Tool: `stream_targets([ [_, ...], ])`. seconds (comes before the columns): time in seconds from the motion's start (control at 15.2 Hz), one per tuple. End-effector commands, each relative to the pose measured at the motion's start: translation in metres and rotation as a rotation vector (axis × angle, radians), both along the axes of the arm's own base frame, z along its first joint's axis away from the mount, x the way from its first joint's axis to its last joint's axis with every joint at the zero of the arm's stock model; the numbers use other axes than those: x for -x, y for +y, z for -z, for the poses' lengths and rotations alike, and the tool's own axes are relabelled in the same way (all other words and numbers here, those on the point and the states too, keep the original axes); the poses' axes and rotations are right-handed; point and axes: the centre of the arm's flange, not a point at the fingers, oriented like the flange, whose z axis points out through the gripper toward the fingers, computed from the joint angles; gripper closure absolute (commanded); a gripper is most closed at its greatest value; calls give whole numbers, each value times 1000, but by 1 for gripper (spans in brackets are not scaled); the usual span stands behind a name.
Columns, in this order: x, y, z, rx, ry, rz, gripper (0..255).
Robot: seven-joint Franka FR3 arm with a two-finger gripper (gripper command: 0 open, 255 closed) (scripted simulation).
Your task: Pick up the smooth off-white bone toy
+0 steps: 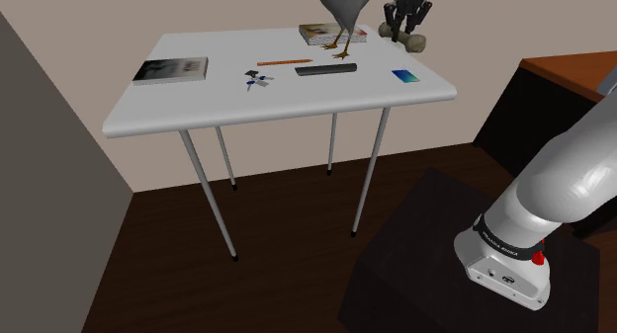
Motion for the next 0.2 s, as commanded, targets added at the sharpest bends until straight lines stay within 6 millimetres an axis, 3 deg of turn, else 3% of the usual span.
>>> stream_targets([
  [0.0, 0, -1, -11, 0, 0, 0, 255],
  [0.13, 0, 0, -11, 0, 0, 0, 255],
])
